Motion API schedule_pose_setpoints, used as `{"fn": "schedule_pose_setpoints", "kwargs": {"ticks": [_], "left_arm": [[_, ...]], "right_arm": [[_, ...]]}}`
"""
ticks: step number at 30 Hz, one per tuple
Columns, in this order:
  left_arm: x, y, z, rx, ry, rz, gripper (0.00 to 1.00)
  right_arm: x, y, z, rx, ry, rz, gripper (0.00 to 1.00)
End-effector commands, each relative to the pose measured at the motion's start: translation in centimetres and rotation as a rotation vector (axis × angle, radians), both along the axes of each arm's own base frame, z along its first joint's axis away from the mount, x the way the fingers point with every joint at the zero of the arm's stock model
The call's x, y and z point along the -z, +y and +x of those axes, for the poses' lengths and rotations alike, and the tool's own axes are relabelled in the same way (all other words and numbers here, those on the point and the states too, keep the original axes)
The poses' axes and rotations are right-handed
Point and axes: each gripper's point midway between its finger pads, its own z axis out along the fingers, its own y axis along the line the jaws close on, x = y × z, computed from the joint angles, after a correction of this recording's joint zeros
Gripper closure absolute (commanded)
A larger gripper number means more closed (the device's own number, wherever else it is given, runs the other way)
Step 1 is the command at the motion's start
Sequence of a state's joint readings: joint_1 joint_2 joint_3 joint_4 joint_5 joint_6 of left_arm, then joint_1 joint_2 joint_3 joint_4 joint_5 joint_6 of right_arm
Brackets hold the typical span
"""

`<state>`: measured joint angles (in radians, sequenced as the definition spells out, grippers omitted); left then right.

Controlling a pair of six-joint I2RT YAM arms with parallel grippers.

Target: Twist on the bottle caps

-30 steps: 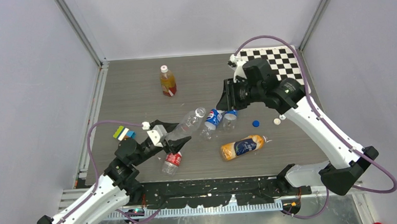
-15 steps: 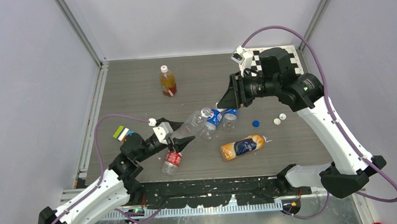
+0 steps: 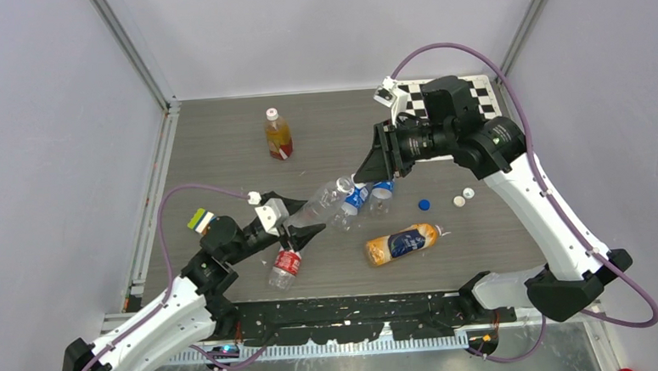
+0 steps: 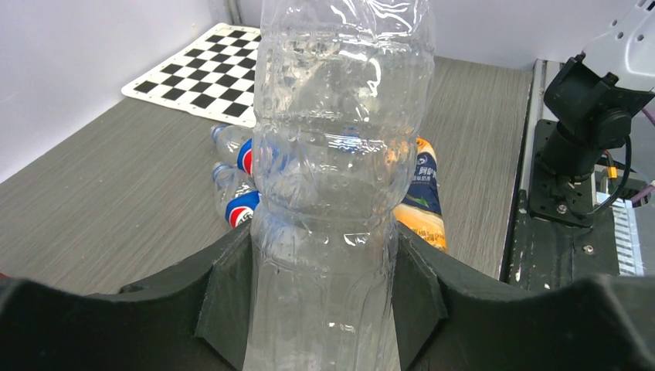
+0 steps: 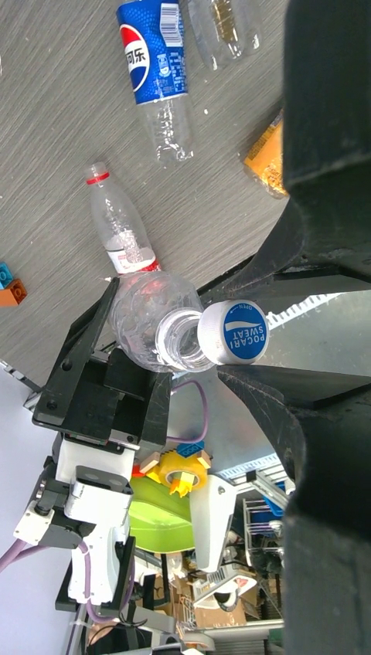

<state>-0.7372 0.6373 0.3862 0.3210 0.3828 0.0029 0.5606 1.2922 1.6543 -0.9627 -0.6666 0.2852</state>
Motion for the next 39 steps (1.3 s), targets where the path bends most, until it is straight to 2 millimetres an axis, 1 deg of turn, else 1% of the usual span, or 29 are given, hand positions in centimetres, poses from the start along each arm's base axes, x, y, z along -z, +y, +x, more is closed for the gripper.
{"fn": "schedule_pose_setpoints", "kwargs": {"ticks": [1, 5, 11, 14, 17, 20, 24, 32, 36, 39], "left_arm": [[-3.4, -0.3, -0.2, 0.018, -0.041, -0.072, 0.96], [-3.4, -0.3, -0.3, 0.026, -0.039, -0.071, 0.97], [-3.0, -0.3, -0.4, 0.034, -0.025, -0.055, 0.98], [-3.1, -0.3, -0.5, 0.034, -0.027, -0.051, 0.99], [-2.9, -0.2, -0.6, 0.039, -0.020, -0.023, 1.00], [-2.7, -0.1, -0.7, 0.042, -0.028, 0.009, 1.00], [-2.3, 0.0, -0.9, 0.048, 0.000, 0.048, 1.00], [-3.0, 0.0, -1.2, 0.058, 0.023, 0.044, 1.00], [-3.2, -0.3, -1.8, 0.095, 0.048, 0.055, 1.00], [-2.9, -0.3, -2.3, 0.121, 0.058, 0.103, 1.00]], "right_arm": [[-1.6, 0.7, -0.1, -0.040, -0.023, 0.064, 0.99], [-1.1, 0.9, 0.1, -0.040, -0.008, 0.058, 0.99], [-1.1, 1.1, 0.2, -0.047, -0.004, 0.064, 0.99], [-0.7, 1.1, 0.3, -0.044, 0.008, 0.051, 0.99], [-0.1, 1.1, 0.3, -0.046, 0.021, 0.034, 0.99], [0.0, 1.1, 0.3, -0.048, 0.020, 0.030, 0.99], [0.4, 1.1, 0.2, -0.054, 0.025, 0.014, 1.00], [1.6, 1.6, -0.7, -0.096, 0.039, -0.020, 0.99], [2.2, 1.7, -1.0, -0.117, 0.038, -0.039, 0.99], [2.8, 1.6, -1.1, -0.135, 0.039, -0.063, 0.99]]}}
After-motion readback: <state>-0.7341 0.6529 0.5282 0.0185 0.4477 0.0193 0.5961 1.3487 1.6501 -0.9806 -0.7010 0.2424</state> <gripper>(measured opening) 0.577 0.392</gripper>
